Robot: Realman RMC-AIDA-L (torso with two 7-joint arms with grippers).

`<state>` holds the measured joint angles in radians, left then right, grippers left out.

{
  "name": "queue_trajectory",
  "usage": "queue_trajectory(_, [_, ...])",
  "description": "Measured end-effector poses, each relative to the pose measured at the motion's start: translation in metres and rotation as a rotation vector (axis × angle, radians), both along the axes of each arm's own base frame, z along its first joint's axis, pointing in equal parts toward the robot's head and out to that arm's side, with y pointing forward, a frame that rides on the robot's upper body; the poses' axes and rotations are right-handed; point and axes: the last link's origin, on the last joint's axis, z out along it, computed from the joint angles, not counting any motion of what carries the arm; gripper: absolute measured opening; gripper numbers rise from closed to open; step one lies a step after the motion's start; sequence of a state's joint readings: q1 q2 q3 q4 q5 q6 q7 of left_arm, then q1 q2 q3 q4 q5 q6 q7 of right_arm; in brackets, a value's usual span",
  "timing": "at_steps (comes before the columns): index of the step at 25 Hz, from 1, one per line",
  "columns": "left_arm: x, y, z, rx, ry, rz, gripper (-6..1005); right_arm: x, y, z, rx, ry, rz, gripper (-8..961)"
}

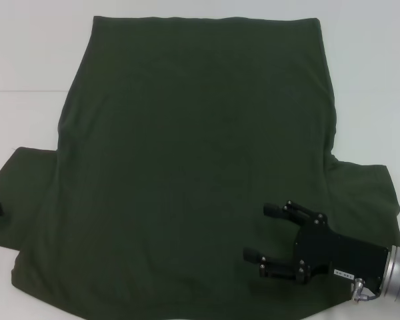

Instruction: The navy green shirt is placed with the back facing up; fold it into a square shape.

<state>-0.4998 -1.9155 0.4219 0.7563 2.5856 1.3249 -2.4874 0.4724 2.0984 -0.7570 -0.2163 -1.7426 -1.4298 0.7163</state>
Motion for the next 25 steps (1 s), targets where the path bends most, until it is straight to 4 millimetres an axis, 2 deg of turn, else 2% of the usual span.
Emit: queue_trajectory(25, [0.008, 0.006, -0.013, -0.010, -0.020, -0.017, 851, -0.002, 0.001, 0.000, -0.006, 0.003, 0.001, 944])
